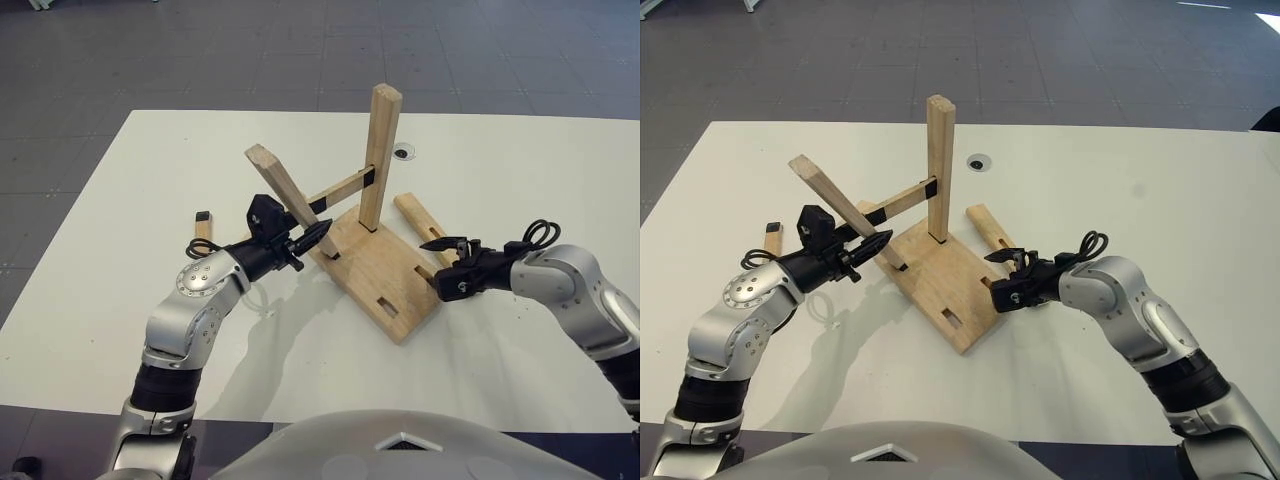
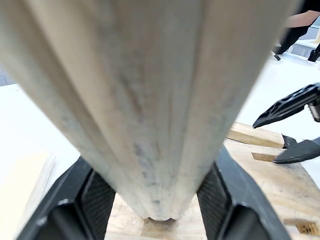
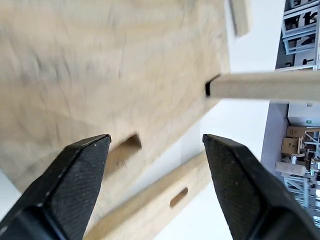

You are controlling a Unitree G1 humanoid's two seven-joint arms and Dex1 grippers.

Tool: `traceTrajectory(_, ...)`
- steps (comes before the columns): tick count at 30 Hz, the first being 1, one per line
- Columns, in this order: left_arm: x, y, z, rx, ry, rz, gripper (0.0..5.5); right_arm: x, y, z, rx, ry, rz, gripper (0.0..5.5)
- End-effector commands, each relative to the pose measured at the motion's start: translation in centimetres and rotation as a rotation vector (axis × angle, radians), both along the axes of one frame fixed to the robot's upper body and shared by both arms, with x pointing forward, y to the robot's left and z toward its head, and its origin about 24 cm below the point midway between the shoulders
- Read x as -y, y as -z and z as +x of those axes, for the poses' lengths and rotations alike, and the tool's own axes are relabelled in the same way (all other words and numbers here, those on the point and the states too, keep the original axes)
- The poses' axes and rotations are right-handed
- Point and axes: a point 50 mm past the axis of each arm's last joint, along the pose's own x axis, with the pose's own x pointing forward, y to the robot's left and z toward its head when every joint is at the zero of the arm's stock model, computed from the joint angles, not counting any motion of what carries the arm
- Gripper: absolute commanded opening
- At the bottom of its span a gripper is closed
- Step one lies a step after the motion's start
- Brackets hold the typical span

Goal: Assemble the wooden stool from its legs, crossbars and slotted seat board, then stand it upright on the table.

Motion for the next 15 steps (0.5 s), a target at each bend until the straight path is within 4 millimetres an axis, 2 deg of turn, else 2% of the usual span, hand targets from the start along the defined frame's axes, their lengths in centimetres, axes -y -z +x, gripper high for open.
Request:
traceTrajectory(1, -3.1, 5.0, -1.5, -0.24, -0.149, 0.236, 2.05, -1.4, -5.9, 1.4, 0.014, 0.098, 0.266, 3.41)
traceTrajectory(3, -3.0, 5.0, -1.4, -0.239, -0.151, 0.235, 2.05, -3.1, -9.6, 2.8, 0.055, 0.139, 0.483, 3.2)
traceTrajectory(5, -3.0, 4.9, -1.1, -0.235, -0.151, 0.234, 2.05, -4.8, -11.2, 3.7, 0.049, 0.144, 0.589, 2.81)
traceTrajectory(8, -3.0, 4.7, -0.7, -0.229, -0.154, 0.235, 2.05, -7.5, -11.3, 5.3, 0.037, 0.139, 0.644, 2.18)
traceTrajectory(11, -3.1, 4.8, -0.4, -0.235, -0.164, 0.248, 2.05, -10.3, -11.6, 7.2, 0.11, 0.108, 0.678, 1.51)
traceTrajectory(15, -2.9, 4.8, -0.2, -0.239, -0.169, 0.257, 2.05, -13.0, -11.0, 9.1, 0.242, 0.043, 0.601, 0.85)
